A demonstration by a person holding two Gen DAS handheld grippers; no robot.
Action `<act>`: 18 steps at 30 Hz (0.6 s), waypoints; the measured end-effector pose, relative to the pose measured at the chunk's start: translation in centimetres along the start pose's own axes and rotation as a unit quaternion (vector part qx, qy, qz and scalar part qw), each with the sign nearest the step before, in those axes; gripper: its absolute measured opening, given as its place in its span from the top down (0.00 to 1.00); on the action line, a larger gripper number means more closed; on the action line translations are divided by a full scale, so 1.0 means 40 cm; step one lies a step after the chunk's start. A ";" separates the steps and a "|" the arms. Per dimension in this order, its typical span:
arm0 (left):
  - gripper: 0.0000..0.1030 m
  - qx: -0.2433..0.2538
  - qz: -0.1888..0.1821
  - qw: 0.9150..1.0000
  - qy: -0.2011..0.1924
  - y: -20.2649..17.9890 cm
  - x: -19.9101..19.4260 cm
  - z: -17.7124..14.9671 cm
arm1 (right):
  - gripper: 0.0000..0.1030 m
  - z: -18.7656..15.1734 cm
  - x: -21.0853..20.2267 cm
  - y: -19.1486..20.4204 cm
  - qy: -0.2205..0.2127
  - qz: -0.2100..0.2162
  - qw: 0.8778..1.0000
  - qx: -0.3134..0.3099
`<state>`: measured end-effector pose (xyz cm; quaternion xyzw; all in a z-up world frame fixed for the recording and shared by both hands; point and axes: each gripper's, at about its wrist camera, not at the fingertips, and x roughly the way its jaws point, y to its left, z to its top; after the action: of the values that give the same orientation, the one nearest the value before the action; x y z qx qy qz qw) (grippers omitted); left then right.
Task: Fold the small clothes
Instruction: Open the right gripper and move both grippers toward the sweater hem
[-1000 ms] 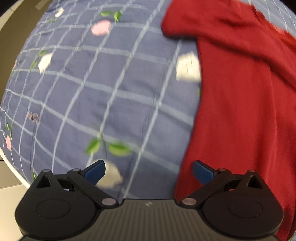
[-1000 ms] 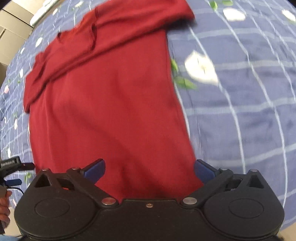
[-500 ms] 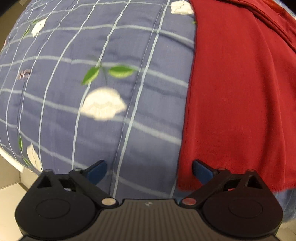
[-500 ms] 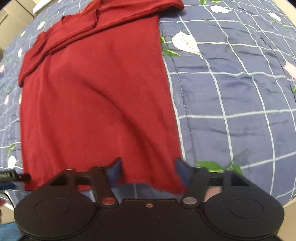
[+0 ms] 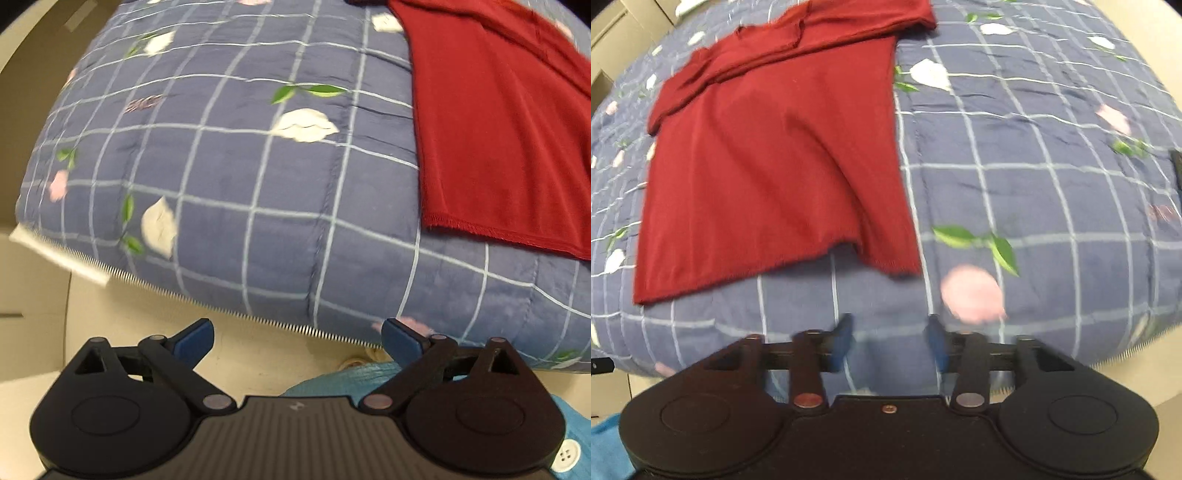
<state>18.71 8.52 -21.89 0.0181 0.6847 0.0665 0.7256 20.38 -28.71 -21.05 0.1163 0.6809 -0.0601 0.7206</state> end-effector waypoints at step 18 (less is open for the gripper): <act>0.00 0.021 -0.031 0.999 -0.021 -0.029 -0.024 -0.067 | 0.04 -0.144 -0.085 0.027 -0.021 -0.013 0.997 -0.068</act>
<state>16.07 7.06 -21.26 0.0134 0.6707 0.0297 0.7410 14.84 -26.47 -17.85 0.0566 0.6695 -0.0252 0.7403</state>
